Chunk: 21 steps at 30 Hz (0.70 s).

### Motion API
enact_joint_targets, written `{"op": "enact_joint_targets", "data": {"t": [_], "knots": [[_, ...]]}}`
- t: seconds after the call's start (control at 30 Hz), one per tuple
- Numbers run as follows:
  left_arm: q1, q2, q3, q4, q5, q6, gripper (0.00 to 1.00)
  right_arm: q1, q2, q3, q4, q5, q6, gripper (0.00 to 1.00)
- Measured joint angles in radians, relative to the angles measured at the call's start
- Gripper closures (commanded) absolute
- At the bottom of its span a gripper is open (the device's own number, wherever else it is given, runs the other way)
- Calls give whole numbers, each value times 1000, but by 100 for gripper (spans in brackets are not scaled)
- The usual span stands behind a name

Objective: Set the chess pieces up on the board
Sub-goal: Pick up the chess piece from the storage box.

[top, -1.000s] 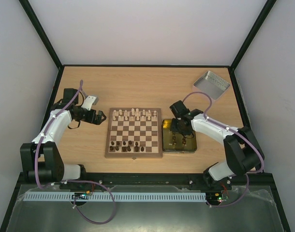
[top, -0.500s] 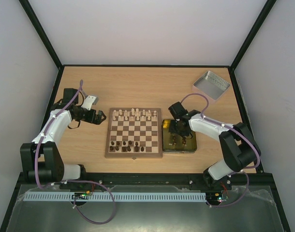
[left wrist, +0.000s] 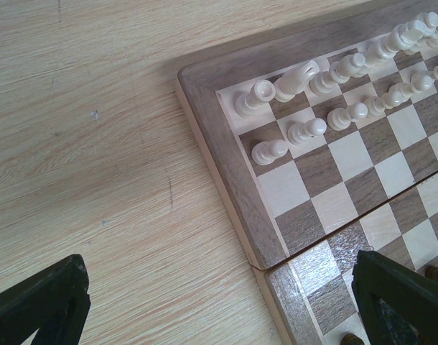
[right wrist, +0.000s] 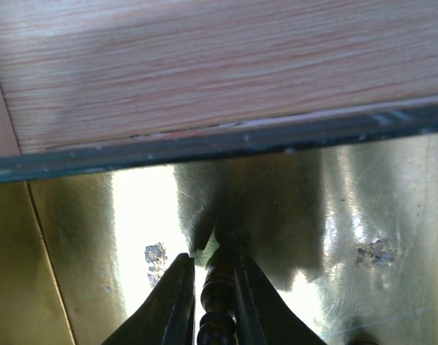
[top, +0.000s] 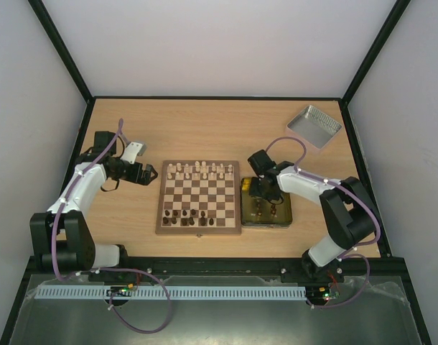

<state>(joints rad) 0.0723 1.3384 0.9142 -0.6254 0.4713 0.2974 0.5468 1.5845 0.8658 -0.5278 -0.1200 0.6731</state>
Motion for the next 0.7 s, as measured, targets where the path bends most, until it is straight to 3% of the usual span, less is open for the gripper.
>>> {"op": "enact_joint_targets", "data": {"t": [0.7], "knots": [[0,0,0,0,0,0,1,0,-1,29,-43,48,-16,87]]}}
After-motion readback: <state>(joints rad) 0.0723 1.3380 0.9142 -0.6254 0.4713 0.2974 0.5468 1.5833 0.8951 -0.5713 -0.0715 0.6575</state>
